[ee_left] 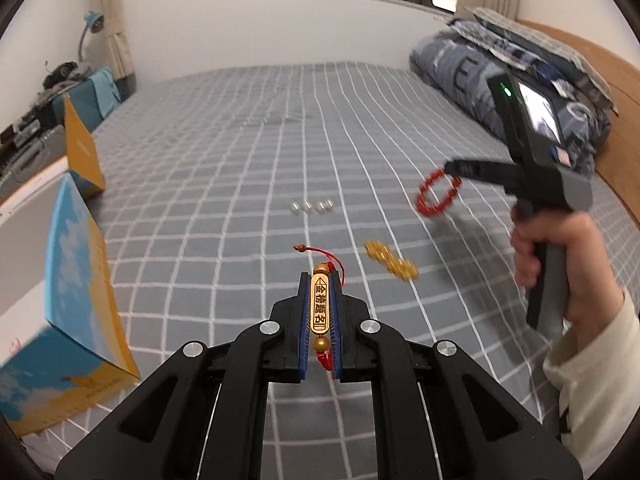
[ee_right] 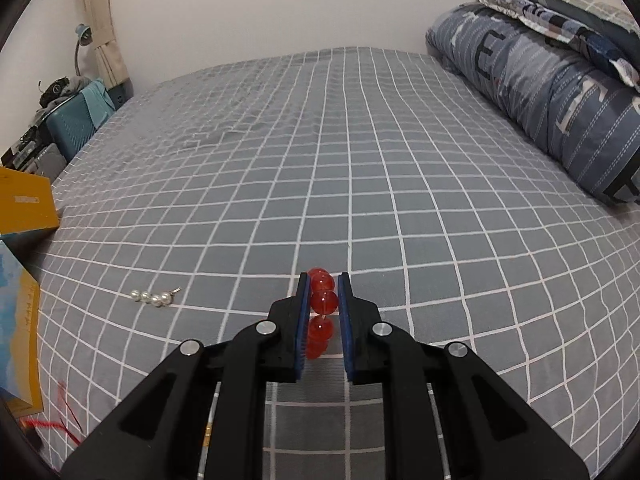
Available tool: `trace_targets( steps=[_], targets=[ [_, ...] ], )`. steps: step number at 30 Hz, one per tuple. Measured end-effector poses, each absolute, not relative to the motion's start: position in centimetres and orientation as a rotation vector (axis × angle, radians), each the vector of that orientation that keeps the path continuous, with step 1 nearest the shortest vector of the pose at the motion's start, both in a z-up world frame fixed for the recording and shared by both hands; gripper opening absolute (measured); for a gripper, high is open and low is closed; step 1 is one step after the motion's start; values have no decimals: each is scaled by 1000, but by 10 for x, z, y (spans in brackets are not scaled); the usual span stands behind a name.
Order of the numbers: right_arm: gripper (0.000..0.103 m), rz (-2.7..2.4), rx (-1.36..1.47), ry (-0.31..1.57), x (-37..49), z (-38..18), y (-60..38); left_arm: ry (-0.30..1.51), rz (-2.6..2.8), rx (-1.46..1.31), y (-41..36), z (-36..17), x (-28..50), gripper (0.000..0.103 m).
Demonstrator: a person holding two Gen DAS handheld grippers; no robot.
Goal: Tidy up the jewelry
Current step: 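Grasp the red cord gold-charm bracelet with left tool while right grasps red bead bracelet, then carry both bracelets into the white box and open both tools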
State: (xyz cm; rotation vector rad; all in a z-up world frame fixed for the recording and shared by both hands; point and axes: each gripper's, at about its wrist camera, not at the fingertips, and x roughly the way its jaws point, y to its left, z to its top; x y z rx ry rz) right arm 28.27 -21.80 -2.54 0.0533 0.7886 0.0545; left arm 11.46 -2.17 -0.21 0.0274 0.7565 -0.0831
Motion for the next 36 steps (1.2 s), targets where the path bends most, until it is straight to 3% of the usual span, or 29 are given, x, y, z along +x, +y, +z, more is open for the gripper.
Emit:
trace_targets(
  steps=[19,36],
  targets=[
    [13,36,10,755,249,2,-203,674,72,-50,17,28,155,8],
    [13,93,-25,723,204,46,-154,683,94,-75,45,51,128,8]
  ],
)
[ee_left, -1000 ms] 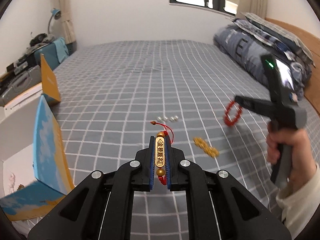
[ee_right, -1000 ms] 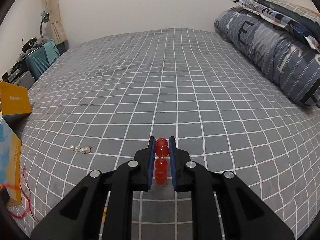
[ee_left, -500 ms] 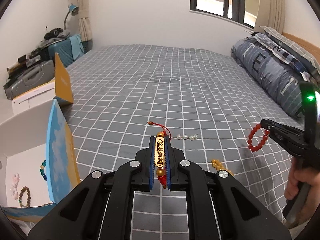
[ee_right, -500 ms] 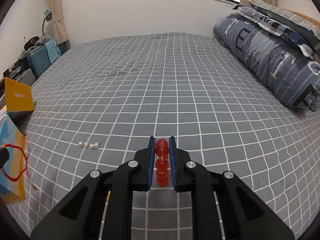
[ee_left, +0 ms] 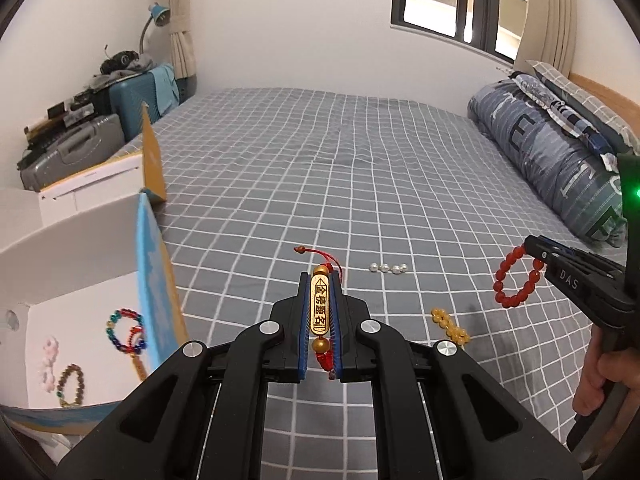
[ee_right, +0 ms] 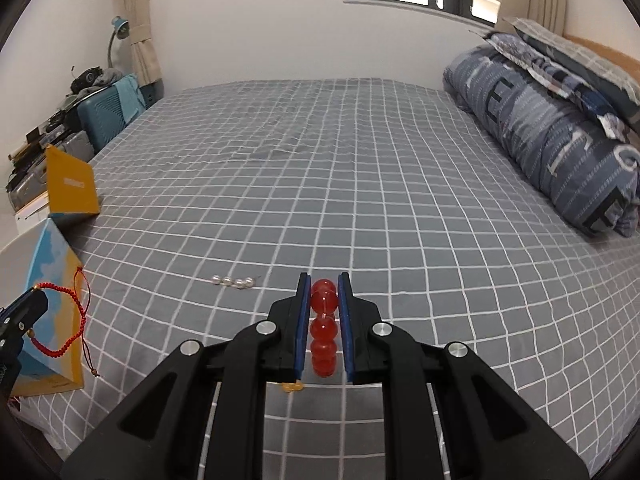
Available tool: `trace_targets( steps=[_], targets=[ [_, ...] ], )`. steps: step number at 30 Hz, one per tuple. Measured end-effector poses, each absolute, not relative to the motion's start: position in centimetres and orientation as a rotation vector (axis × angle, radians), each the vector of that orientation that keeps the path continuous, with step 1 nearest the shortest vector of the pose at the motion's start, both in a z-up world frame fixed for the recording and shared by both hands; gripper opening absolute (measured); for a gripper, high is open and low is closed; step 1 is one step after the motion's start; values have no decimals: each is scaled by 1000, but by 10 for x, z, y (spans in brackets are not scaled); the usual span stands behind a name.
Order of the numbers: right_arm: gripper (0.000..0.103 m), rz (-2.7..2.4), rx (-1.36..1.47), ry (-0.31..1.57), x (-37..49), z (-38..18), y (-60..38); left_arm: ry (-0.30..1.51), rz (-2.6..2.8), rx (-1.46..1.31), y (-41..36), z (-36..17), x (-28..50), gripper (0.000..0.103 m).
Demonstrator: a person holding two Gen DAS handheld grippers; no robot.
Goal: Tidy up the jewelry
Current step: 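Carry both bracelets into the white box and open both tools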
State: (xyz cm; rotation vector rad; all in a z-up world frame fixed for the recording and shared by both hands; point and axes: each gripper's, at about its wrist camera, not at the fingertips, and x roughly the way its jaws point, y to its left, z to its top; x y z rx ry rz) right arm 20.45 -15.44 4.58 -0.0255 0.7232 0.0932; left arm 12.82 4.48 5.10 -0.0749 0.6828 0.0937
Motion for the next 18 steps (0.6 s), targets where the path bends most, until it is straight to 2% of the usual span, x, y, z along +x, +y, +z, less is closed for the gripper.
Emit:
trace_targets(
  steps=[8,18],
  targets=[
    [13,146,-66,705,193,73,-104,669,149,-83,85,77,107,8],
    [13,284,-127,662,182,108,2,666,301,-87,177,105,70,8]
  ],
)
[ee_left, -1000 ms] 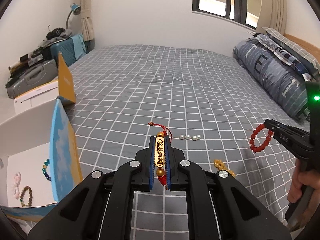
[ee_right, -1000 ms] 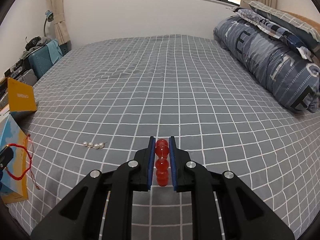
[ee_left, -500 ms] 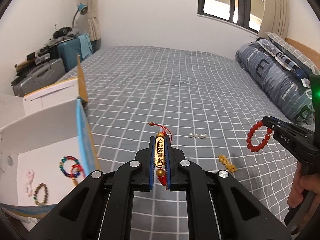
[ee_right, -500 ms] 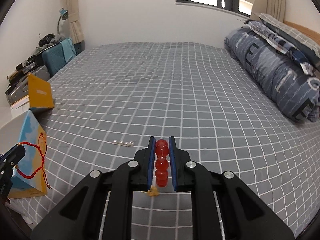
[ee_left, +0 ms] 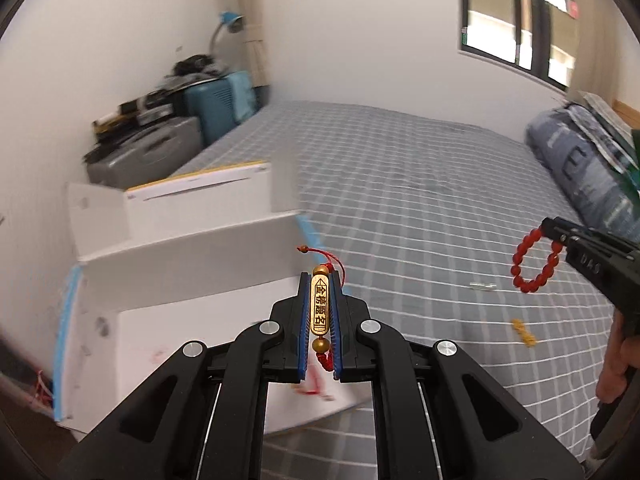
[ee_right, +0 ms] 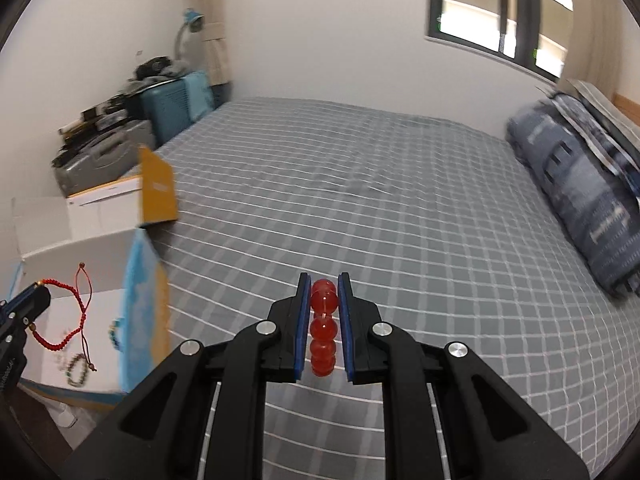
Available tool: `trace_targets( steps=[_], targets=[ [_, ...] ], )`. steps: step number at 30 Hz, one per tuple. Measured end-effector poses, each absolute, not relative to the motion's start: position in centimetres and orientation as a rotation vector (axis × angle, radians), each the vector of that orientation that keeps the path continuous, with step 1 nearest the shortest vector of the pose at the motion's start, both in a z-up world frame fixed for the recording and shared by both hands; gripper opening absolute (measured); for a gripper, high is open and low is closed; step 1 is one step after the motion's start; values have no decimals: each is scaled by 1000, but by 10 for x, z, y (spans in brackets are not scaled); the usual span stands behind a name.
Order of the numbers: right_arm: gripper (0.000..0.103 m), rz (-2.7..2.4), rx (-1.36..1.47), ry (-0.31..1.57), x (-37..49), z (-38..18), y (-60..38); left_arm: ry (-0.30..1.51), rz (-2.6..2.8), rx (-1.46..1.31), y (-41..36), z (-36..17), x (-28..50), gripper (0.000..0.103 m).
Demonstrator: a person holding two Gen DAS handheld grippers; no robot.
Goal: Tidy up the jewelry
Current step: 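Carry both bracelets into the white box and open both tools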
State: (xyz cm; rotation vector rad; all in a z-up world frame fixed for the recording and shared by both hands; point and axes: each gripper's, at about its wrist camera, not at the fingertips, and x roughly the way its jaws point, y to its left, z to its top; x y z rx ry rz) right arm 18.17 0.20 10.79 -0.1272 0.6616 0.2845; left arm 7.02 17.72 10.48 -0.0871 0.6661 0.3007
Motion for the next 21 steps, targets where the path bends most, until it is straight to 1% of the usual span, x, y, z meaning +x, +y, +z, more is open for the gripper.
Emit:
trace_targets(
  steps=[6,12,21],
  targets=[
    [13,403,-166,637,170,114,81,701,389,-125,241,96,47,8],
    [13,495,-185,641,157,110,141,731,475,-154,297,89,26,8],
    [13,590,-226,690,139,83,201,815,518,-219,330,62,21,8]
  ],
)
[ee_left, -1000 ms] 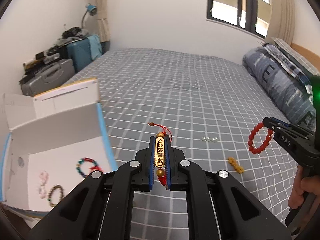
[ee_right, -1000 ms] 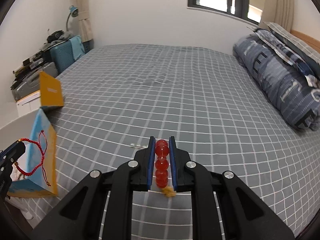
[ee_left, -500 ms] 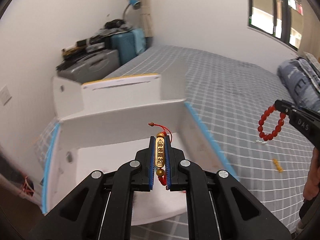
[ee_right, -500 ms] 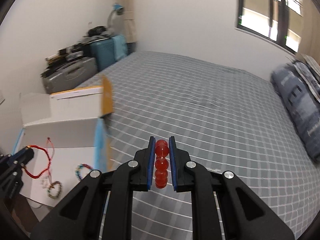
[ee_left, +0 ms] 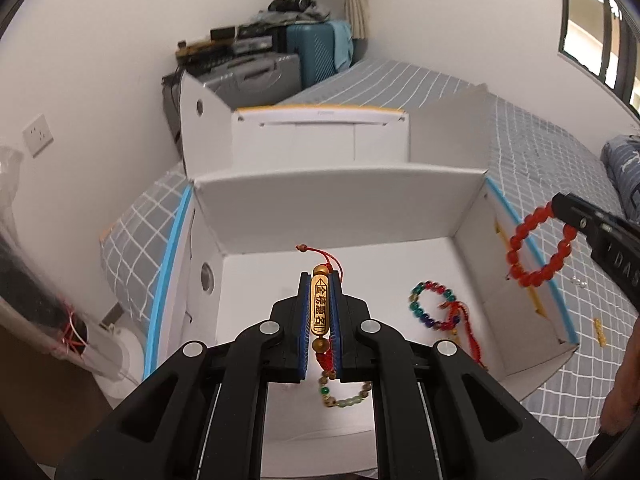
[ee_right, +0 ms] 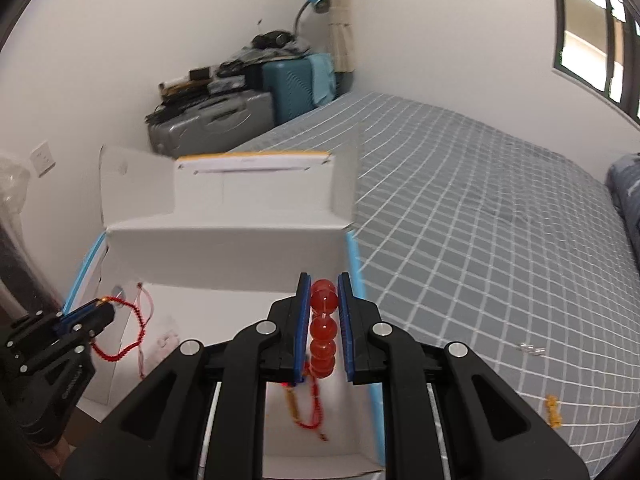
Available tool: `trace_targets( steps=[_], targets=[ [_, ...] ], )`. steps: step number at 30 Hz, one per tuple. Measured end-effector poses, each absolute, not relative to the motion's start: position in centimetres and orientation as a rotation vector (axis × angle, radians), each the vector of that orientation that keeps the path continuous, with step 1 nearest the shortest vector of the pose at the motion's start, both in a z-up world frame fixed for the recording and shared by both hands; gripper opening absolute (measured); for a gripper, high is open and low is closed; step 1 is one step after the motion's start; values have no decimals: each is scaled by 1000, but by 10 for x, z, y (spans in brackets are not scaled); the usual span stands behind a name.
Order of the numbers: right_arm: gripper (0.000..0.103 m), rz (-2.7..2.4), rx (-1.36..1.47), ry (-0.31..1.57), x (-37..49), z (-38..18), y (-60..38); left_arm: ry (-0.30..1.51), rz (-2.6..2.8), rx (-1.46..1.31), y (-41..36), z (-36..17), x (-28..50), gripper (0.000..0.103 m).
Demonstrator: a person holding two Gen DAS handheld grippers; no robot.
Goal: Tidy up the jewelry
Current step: 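Carry both bracelets into the white box and open both tools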
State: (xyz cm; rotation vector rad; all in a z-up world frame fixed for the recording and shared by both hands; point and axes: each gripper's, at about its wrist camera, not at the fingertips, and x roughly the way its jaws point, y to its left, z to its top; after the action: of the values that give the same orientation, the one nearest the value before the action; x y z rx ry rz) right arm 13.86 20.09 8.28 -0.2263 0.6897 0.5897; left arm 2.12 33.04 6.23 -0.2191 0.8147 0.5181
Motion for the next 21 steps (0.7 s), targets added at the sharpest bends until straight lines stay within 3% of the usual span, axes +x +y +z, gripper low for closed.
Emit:
trace_targets(
  steps=[17,18,19,21],
  targets=[
    [14,571,-377,888,138,13,233,964,526,-274,353,20,36,9],
    [18,565,-376,886,137,12,232,965,528,-276,354,20,36,9],
    [36,558,-386,873,136,13,233,967,540,-273,354,20,35,13],
    [56,555,-390,843,134,18,232,965,557,-273,355,22,34,36]
  ],
)
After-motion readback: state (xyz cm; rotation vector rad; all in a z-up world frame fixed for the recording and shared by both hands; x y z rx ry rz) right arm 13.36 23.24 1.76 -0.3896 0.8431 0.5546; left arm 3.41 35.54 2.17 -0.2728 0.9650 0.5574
